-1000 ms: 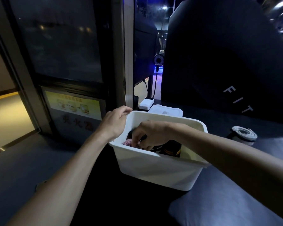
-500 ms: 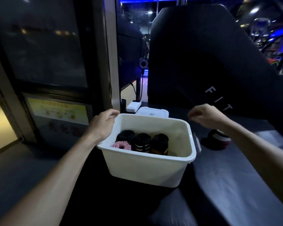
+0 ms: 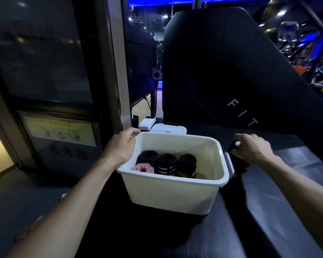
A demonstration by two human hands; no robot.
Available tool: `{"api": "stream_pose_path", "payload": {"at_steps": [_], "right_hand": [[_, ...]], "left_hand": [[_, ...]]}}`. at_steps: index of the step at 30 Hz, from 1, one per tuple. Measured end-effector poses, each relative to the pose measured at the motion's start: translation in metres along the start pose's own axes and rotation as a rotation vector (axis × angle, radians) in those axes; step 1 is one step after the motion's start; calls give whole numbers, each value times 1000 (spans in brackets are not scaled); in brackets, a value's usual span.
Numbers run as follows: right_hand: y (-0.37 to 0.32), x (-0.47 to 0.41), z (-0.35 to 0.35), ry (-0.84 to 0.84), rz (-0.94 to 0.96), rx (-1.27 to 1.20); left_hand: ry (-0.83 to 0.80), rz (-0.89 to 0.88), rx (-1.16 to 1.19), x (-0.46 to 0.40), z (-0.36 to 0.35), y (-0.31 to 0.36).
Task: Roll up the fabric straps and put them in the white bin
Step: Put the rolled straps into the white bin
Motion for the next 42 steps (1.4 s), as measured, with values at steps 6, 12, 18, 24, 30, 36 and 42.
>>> {"api": "stream_pose_path", "payload": {"at_steps": [6, 12, 18, 24, 30, 36, 42], "right_hand": [[-69, 4, 116, 357, 253, -426], [-202, 42, 158, 173, 789, -380], [-268, 66, 57, -303, 825, -251], [-279, 57, 17, -346, 787, -310], [-258, 58, 9, -516, 663, -602], [-227, 85, 41, -408, 717, -645], [-190, 114, 55, -248, 785, -440]], "left_hand": [[14, 2, 21, 1, 2, 1], [20, 6, 37, 2, 3, 2], [27, 7, 42, 2, 3, 1], [24, -10, 64, 1, 3, -2], [21, -22, 136, -6, 1, -3], [26, 36, 268, -13, -4, -7], [40, 46, 362, -8, -46, 33]]}}
Point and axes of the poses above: each hand's wrist, its own x-axis away from the middle knuckle, its own z-axis out of the back of the hand, y = z × x, the point moved 10 cm from there along -x, towards the middle knuckle, and after that the axes turned 13 degrees about z, right-handed, at the moved point
